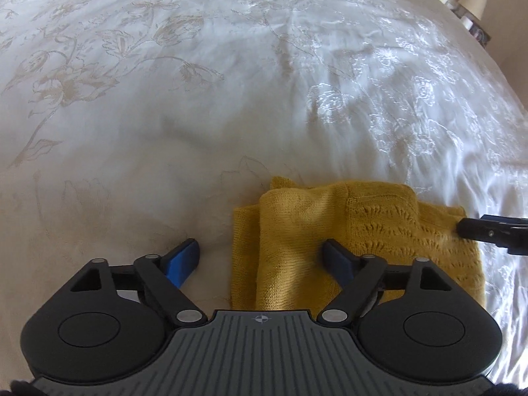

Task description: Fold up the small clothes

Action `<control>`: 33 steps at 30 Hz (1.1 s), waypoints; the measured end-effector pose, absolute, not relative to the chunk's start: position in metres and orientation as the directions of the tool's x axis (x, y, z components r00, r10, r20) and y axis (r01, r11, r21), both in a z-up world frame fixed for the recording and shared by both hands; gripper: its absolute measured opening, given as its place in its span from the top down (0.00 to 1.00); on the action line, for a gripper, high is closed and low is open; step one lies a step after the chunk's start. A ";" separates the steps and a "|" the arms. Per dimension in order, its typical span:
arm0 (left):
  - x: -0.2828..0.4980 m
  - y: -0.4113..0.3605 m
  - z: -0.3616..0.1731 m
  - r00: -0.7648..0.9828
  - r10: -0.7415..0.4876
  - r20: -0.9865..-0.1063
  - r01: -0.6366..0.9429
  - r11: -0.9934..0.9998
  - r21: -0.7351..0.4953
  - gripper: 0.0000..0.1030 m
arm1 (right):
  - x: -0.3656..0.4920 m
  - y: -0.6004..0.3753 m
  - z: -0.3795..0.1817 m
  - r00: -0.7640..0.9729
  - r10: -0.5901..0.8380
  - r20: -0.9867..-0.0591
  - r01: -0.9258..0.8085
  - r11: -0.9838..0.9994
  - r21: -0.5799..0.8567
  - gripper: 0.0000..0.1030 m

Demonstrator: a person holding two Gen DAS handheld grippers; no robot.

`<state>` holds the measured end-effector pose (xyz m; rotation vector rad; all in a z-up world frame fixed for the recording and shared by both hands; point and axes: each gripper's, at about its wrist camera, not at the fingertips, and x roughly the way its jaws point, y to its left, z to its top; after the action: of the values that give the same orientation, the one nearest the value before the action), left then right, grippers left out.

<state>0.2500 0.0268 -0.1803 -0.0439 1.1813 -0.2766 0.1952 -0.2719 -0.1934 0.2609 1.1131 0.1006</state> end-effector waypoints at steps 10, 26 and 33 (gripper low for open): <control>0.208 0.027 -0.159 0.372 -0.216 -0.903 0.227 0.964 -0.137 0.09 | 0.145 -0.274 -0.173 0.466 0.291 -0.836 0.020 0.941 0.339 0.00; 0.169 0.051 -0.156 0.396 -0.189 -0.898 0.185 0.975 -0.124 0.00 | 0.109 -0.257 -0.172 0.425 0.318 -0.847 -0.094 0.947 0.309 0.00; 0.152 0.072 -0.176 0.367 -0.135 -0.920 0.131 0.987 -0.093 0.00 | 0.093 -0.240 -0.195 0.335 0.256 -0.907 -0.136 0.965 0.222 0.00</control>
<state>0.1523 0.0723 -0.1756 -0.0038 1.1826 -0.1713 0.0928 -0.2398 -0.1953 0.1136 1.2027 0.2566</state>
